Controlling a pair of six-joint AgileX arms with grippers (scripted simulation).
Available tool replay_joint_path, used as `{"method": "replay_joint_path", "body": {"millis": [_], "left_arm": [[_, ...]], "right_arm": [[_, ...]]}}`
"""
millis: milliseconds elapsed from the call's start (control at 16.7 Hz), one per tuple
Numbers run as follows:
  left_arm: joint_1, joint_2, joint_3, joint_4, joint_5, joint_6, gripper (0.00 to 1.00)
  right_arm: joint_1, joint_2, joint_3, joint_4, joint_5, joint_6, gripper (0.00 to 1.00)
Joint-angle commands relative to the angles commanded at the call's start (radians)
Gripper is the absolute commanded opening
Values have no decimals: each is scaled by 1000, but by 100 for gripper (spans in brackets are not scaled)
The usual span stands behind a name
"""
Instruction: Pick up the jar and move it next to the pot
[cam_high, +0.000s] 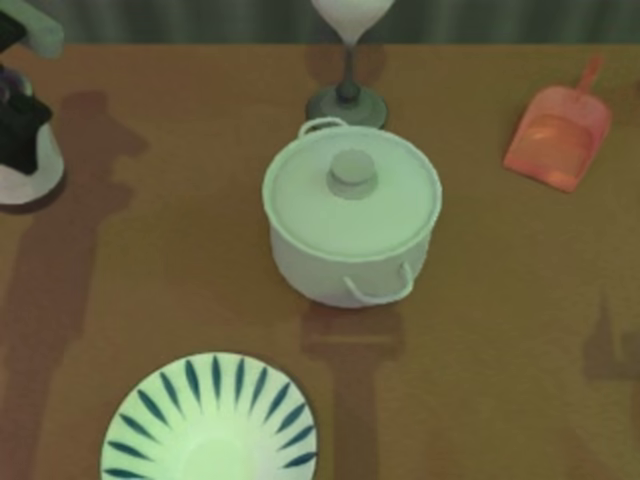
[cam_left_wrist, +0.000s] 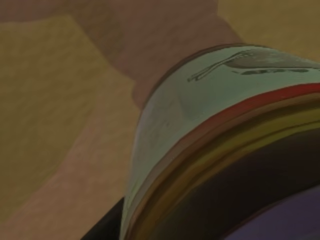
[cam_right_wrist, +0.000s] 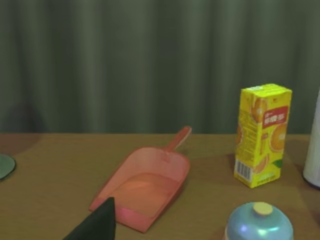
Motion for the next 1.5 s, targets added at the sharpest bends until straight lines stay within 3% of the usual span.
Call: {"method": "replay_joint_path", "body": {"millis": [300,480,720,1200,1500], "left_arm": [[-6,2,1,1,0,0,0],[-33,10,-18,9,-7,-67,0],[-106,10,-55,58,-26,-281,0],[-286,2,-156,191,-76,-859,0],[-348,2,-198,235,-95,-1042,0]], "right_arm": [[0,0,0,0,0,0,100],[0,0,0,0,0,0,100],[0,0,0,0,0,0,100],[0,0,0,0,0,0,100],[0,0,0,0,0,0,100]]}}
